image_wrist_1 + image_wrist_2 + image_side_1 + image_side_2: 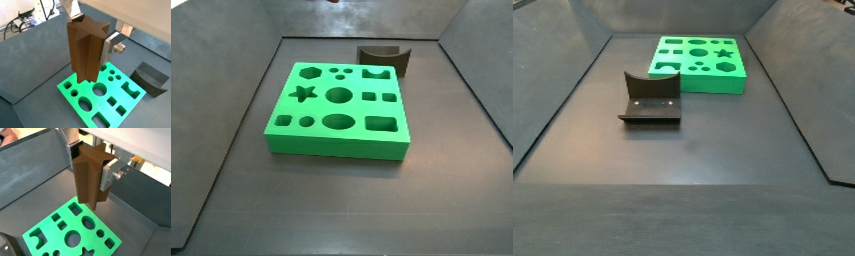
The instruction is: Insert the star object.
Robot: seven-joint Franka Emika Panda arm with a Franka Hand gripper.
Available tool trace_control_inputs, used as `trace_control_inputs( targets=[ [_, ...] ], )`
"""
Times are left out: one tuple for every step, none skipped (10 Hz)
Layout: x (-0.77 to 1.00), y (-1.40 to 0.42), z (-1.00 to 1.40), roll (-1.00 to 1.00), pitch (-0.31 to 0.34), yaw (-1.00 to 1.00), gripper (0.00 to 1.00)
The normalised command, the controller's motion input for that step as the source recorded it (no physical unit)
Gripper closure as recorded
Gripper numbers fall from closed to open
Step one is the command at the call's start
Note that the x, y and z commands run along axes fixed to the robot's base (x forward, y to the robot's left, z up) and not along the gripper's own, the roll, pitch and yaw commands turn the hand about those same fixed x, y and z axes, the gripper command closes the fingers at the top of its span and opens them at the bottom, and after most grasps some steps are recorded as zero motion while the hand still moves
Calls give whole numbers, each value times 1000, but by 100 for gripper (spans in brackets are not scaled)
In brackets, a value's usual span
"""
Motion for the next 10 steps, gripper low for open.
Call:
trace_control_inputs(
  targets=[
    [-123, 137, -580, 47, 6, -289, 100],
    [0, 337, -826, 53, 116, -529, 100],
    [-169, 360, -900, 13, 91, -629, 100],
    [-229, 354, -986, 0, 66, -674, 100],
    [-246, 357, -986, 0, 64, -669, 100],
    [-277, 346, -983, 0, 60, -677, 100],
    [-294, 331, -969, -6, 46, -709, 100],
    [-309, 343, -957, 0, 49, -674, 100],
    [-166, 414, -909, 19, 74, -589, 100],
    [140, 346, -780, 0, 0, -360, 100]
  ],
)
